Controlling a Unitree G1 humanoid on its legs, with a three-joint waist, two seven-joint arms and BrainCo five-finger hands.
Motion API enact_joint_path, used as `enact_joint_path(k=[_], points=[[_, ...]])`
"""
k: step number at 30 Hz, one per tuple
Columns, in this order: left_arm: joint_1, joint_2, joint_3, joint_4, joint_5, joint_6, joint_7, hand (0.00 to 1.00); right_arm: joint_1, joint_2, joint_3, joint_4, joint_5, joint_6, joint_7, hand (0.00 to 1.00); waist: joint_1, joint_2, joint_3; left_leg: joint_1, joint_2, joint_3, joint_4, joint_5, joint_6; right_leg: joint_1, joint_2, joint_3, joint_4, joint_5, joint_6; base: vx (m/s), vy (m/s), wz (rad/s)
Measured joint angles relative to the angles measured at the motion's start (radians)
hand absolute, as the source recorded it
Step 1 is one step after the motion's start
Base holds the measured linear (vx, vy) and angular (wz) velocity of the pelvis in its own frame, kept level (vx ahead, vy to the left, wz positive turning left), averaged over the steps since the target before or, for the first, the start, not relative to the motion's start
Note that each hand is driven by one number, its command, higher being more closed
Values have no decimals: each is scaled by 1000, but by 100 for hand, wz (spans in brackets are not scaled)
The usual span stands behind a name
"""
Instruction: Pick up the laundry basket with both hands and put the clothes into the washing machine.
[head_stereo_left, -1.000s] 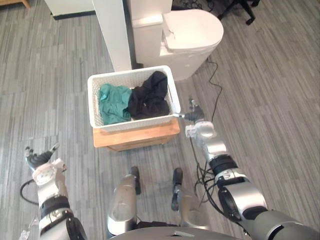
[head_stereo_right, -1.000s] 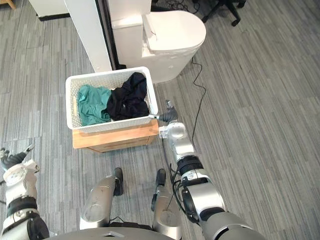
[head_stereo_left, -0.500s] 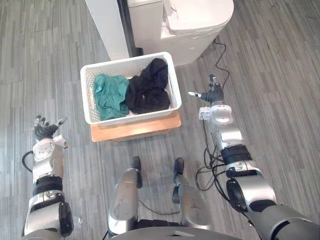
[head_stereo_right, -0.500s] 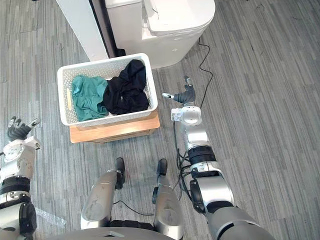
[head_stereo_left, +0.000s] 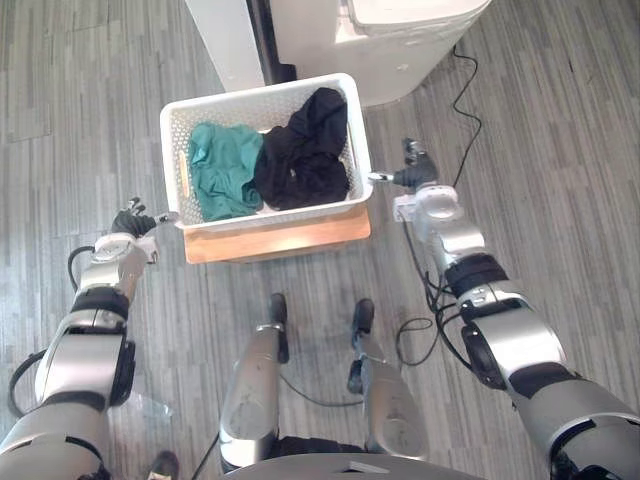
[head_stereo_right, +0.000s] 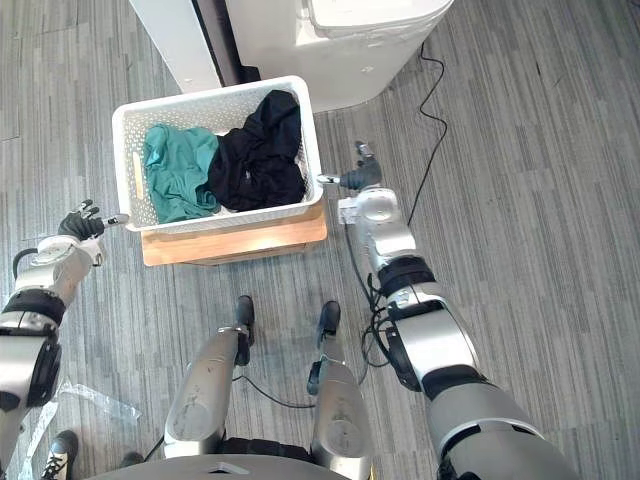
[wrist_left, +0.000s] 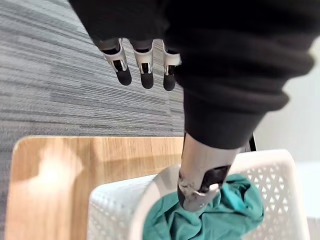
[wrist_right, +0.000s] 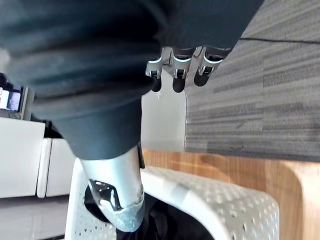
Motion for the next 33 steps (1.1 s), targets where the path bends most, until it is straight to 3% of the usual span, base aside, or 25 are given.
enact_joint_path(k=[4, 11, 20, 24, 28, 33], points=[[-91, -88, 215, 50, 13, 1, 0, 0, -82, 53, 44, 38, 37, -2, 13, 0, -6, -1, 0, -14, 4, -2, -37, 24, -12, -24, 7, -1, -14, 13, -3, 11, -38, 0], [-100, -101, 289, 53, -106, -5, 2, 0, -128, 20, 97, 55, 60, -11, 27, 0, -14, -4, -2, -31, 18, -6, -55, 38, -25, -45, 22, -4, -19, 16, -6, -4, -35, 0], [-100, -60, 56, 47, -138, -2, -16, 0, -138, -3, 255, 64, 71, -12, 54, 0, 1, -5, -2, -55, 44, -18, -39, 39, -33, -56, 44, -13, -19, 17, -7, -1, -35, 0], [-100, -20, -75, 49, -61, 8, -50, 0, -139, -2, 335, 65, 80, -13, 70, 0, 4, -7, -3, -67, 60, -22, -23, 36, -38, -60, 57, -23, -21, 17, -7, -3, -42, -2], [-103, 31, -180, 60, 0, 6, -67, 0, -150, 5, 369, 66, 118, -19, 71, 0, 8, -27, -13, -90, 79, -17, -10, 33, -46, -80, 70, -24, -22, 16, -5, -2, -38, -8], [-143, 41, -222, 109, 17, 6, -69, 0, -169, 5, 367, 68, 156, -19, 68, 0, 19, -30, -13, -96, 90, -18, -12, 39, -56, -89, 80, -26, -22, 24, -15, 17, -42, -4]])
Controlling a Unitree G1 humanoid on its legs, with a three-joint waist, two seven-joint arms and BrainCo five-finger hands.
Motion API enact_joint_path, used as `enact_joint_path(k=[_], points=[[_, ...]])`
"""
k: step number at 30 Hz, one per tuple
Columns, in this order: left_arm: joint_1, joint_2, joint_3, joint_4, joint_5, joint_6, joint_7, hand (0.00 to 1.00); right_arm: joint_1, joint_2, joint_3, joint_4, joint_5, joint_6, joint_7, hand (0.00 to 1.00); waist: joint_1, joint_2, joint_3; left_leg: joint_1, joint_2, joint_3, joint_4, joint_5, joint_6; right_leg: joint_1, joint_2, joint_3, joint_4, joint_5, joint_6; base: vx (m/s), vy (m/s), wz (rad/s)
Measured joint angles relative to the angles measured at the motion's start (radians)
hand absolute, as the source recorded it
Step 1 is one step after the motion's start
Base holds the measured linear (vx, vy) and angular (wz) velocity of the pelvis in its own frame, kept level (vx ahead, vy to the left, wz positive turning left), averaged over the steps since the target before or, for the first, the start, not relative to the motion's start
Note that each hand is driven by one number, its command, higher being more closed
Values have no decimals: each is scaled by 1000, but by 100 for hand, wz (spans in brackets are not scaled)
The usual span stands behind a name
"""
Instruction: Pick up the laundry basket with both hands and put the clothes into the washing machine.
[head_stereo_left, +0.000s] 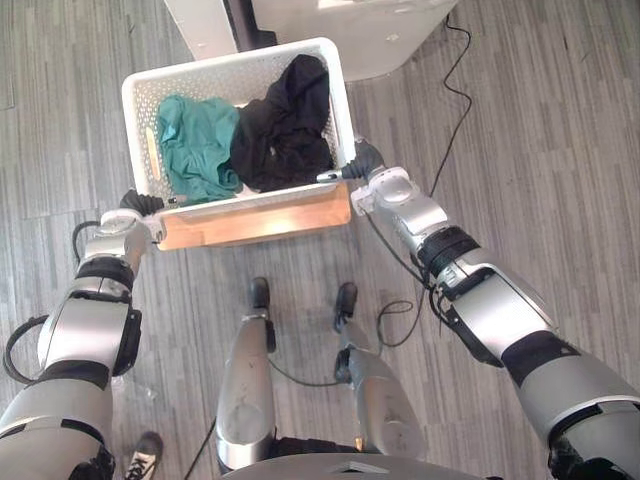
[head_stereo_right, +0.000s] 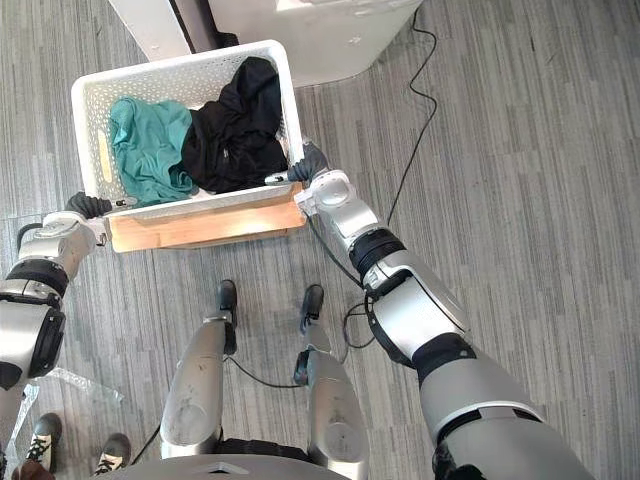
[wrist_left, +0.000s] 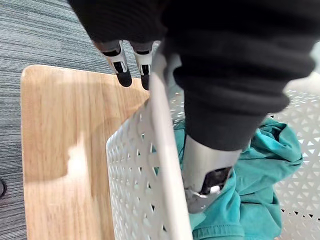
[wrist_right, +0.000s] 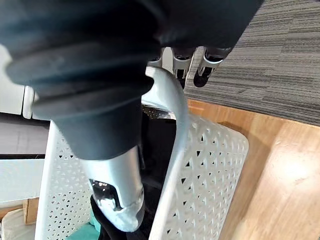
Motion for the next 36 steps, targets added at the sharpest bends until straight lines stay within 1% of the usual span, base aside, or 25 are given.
enact_joint_path(k=[5, 9, 11, 13, 16, 23, 25, 26, 29, 31, 34, 36], points=[[-6, -2, -1, 18, 19, -3, 0, 0, -19, 7, -2, 22, -5, -1, 1, 0, -1, -2, -1, -1, 2, 0, -4, 3, -4, -4, 2, 0, 0, 0, 0, 6, -2, 0], [-32, -10, 4, 38, 25, -7, 0, 0, -56, 28, -1, 107, -60, -2, 4, 0, 6, -7, -2, -2, 0, -3, -18, 11, -7, -8, 3, -4, -1, 1, -1, 37, -15, 3], [-35, -12, 22, 38, 35, -14, 1, 0, -62, 37, -2, 142, -64, -4, 5, 0, 10, -16, -7, -8, -1, -3, -23, 14, -9, -16, 3, -3, -1, 2, -2, 41, -20, 0], [-46, -16, 68, 39, 37, -22, 3, 0, -71, 46, -6, 184, -64, -5, 4, 0, 9, -26, -12, -10, -5, -7, -41, 26, -10, -22, 2, -5, -2, 5, -1, 46, -24, 8], [-65, -36, 138, 48, 37, -30, 4, 0, -72, 55, -86, 241, -60, -3, 3, 0, 12, -32, -15, -12, -11, -11, -56, 36, -9, -27, -1, -7, -4, 7, 0, 45, -19, 8], [-65, -64, 265, 49, 37, -29, 12, 0, -89, 42, -232, 281, -58, -1, -1, 0, 7, -32, -15, -13, -11, -10, -50, 36, -8, -28, -2, -4, -4, 13, 2, 5, -2, -1], [-65, -68, 298, 50, 37, -29, 18, 0, -91, 35, -264, 281, -42, -1, -4, 0, 4, -33, -15, -14, -11, -10, -47, 36, -8, -28, -2, -4, -4, 14, 3, 0, 0, 0], [-65, -68, 330, 51, 37, -27, 21, 0, -93, 31, -285, 281, -7, -2, -6, 0, 0, -34, -14, -16, -11, -10, -44, 36, -8, -28, -2, -4, -4, 15, 4, 0, 0, 0], [-65, -68, 350, 53, 37, -27, 21, 0, -105, 10, -298, 281, 37, -1, -9, 0, -3, -35, -14, -20, -10, -9, -37, 36, -8, -30, -2, -5, -4, 15, 4, 0, 0, 0], [-66, -68, 365, 60, 37, -28, 22, 0, -125, 1, -307, 281, 40, -2, -11, 0, -8, -35, -14, -20, -10, -8, -35, 36, -8, -30, -2, -5, -4, 17, 7, 0, 0, 0], [-66, -68, 370, 65, 37, -28, 23, 0, -156, 0, -359, 279, 77, -2, -32, 0, -11, -35, -14, -20, -10, -8, -32, 36, -8, -30, -2, -4, -5, 16, 9, 0, 0, 0], [-66, -69, 370, 65, 37, -28, 22, 0, -160, 1, -405, 278, 79, -3, -44, 0, -10, -35, -14, -20, -10, -8, -30, 36, -7, -29, -2, -4, -5, 17, 8, 0, 0, 0]])
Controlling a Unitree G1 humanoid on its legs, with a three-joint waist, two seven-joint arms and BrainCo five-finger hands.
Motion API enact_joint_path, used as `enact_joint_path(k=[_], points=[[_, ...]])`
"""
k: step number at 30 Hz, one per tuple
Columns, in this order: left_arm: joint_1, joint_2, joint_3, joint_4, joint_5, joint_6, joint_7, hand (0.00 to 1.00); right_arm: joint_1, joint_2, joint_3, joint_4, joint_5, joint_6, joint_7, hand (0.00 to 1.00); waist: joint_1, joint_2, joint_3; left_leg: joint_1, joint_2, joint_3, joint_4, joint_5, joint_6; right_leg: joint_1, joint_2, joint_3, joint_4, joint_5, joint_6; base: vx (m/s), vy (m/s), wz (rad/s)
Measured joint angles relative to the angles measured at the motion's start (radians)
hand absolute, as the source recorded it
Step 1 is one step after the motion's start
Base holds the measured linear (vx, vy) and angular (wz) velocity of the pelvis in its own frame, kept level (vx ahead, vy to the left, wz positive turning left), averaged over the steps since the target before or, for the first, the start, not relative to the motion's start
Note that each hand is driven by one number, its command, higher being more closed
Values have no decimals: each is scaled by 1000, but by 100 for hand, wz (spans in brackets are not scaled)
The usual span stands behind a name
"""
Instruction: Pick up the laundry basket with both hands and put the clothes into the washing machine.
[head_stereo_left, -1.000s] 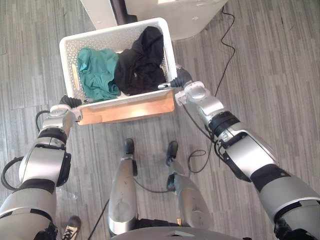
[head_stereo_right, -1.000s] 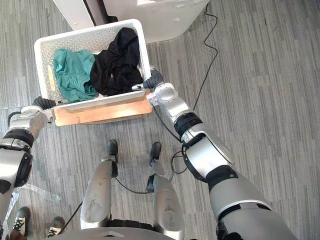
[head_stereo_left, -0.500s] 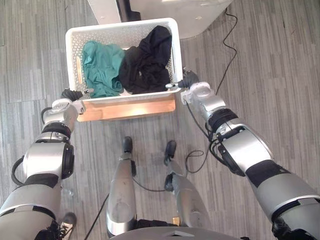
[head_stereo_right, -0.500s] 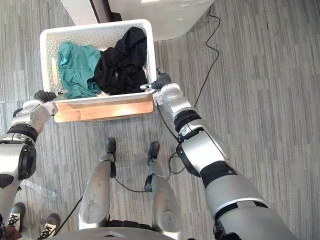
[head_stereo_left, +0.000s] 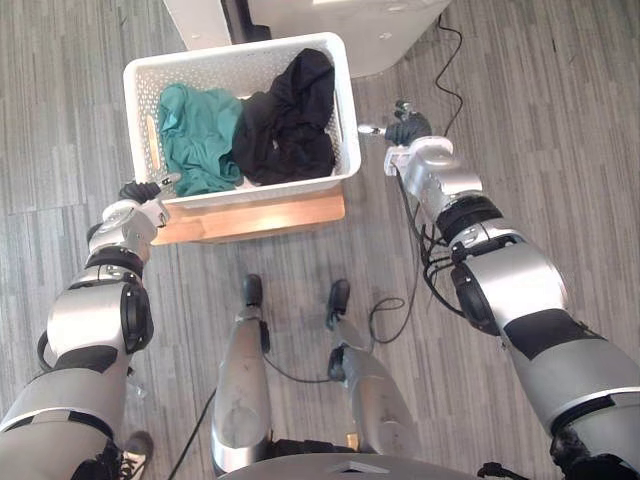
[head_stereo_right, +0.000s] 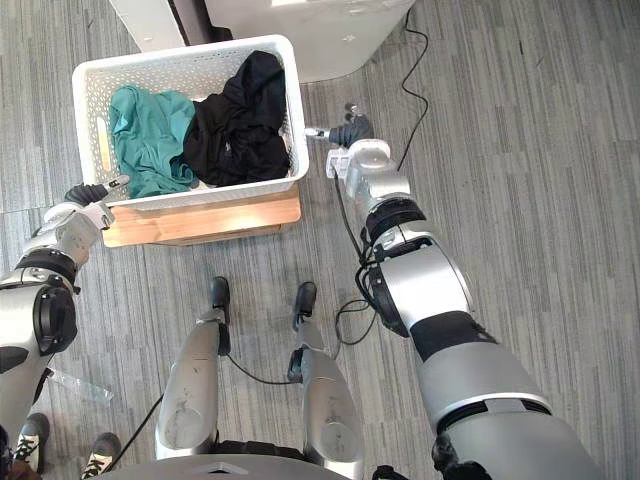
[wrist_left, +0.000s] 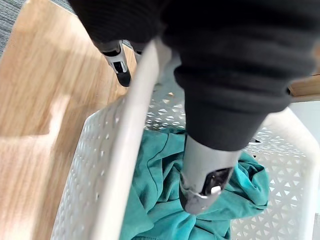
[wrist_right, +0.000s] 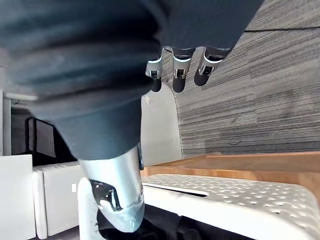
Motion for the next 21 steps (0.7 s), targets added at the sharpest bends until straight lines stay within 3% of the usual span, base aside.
enact_joint_path(k=[4, 10, 21], points=[[0, -5, 25, 0, 0, 0, 3, 0, 0, 0, -84, -1, 1, 0, -12, 0, 0, 0, 0, -3, 0, -1, 11, -5, 3, 1, 0, 1, 0, -1, 1, 0, 0, 0], [0, -13, 30, -5, -1, 0, 4, 0, 0, 0, -85, -13, 19, 0, -25, 0, 0, 0, 0, -6, -1, -1, 13, -5, 3, 1, -1, 1, -5, -1, 2, 0, 0, 0], [-17, -11, -28, -8, -1, -4, 3, 0, 20, -6, 164, 81, -105, -3, 47, 0, 3, 1, 0, -20, -11, -20, 12, -5, 4, -3, -4, -3, -12, 1, -1, 13, -9, 2]])
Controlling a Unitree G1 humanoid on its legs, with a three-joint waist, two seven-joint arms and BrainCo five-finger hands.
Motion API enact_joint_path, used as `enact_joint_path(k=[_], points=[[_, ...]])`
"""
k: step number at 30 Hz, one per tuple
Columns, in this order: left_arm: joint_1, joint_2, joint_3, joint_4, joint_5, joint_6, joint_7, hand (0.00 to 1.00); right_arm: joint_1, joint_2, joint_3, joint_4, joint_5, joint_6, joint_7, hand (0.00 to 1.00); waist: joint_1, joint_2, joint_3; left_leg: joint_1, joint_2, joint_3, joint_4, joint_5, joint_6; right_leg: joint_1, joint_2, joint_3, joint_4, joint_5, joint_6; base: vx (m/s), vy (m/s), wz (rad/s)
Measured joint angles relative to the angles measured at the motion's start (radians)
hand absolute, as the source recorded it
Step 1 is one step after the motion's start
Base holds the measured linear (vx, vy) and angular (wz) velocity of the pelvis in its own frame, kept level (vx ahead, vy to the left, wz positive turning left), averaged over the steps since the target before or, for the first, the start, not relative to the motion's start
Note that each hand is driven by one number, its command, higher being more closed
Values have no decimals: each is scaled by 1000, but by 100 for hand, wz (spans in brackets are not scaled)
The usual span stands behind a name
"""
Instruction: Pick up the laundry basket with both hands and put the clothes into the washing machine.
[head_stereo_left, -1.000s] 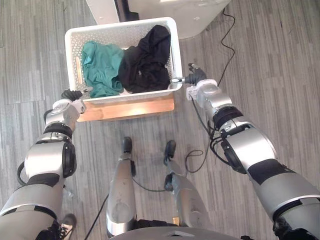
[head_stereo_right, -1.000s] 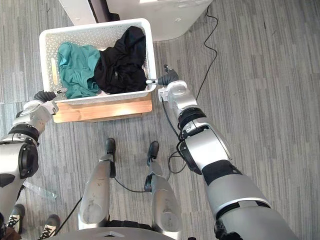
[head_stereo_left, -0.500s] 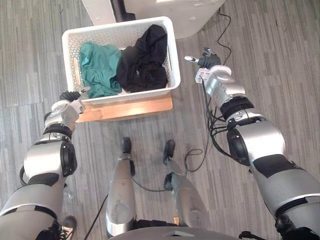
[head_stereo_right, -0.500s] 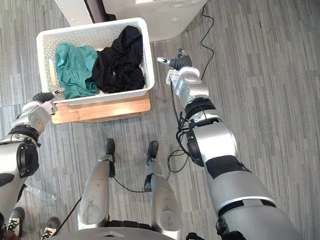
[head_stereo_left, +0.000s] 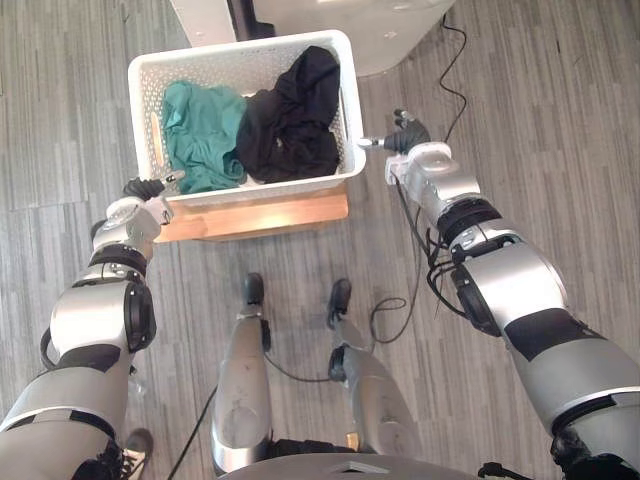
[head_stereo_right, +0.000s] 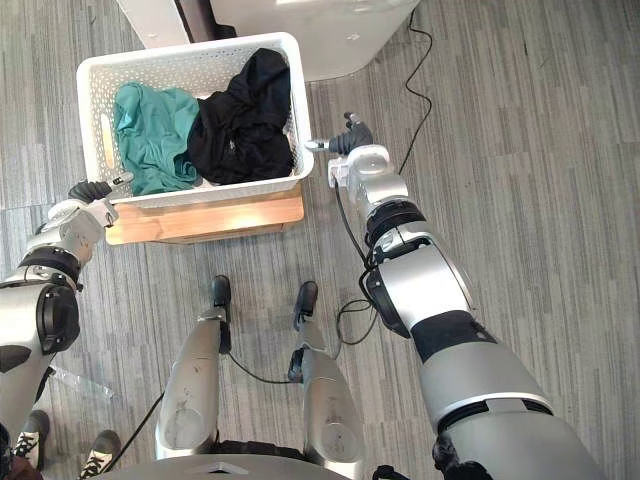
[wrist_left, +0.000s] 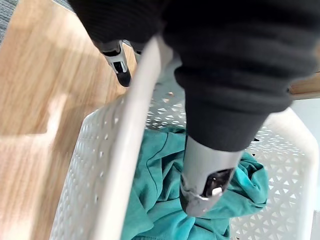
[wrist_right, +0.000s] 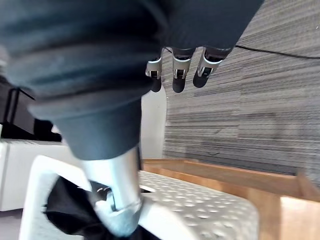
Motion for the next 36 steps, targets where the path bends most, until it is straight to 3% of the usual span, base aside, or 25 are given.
enact_joint_path(k=[9, 10, 11, 16, 26, 30, 36], points=[[-7, -12, -3, -31, 1, -4, 3, 0, 66, 5, 153, 37, -35, -44, 44, 0, 14, 2, -1, -18, -2, -1, -2, 1, 0, -14, -3, -3, -5, 0, 0, 0, 0, 0], [-14, -14, -11, -31, 1, -6, 4, 100, 66, 8, 163, 37, -35, -46, 44, 0, 18, 2, -1, -20, -3, 0, -5, 4, 0, -19, -3, -3, -5, 1, -2, 21, -32, 1], [-20, -15, -20, -31, 1, -6, 4, 100, 67, 9, 167, 37, -35, -46, 44, 100, 21, 2, -1, -21, -4, 0, -11, 8, 0, -21, -4, -3, -6, 3, -5, 22, -31, 5], [-22, -13, -72, -31, 1, -9, 12, 100, 68, 0, 212, 21, -35, -67, 43, 100, 23, 3, -2, -18, -9, 0, -29, 20, 0, -22, -7, -11, -11, 8, -10, 16, -21, 3], [-24, 27, -316, -27, 3, -14, 43, 100, 61, -71, 399, -45, -82, -73, 50, 100, 41, 3, -2, 6, -20, 0, -37, 24, 0, -6, -8, 0, -12, 22, -23, 21, -19, 0], [-25, 37, -394, -25, 6, -20, 42, 100, 51, -111, 486, -71, -152, -85, 66, 100, 41, 3, -2, 10, -26, 0, -38, 24, 1, -3, -13, 2, -12, 23, -23, 0, 0, 0], [-40, 39, -428, -10, 23, -27, 42, 100, 26, -129, 537, -81, -283, -92, 76, 100, 41, 3, -2, 10, -29, -2, -38, 25, 2, -2, -15, 4, -12, 23, -23, 0, 0, 0]])
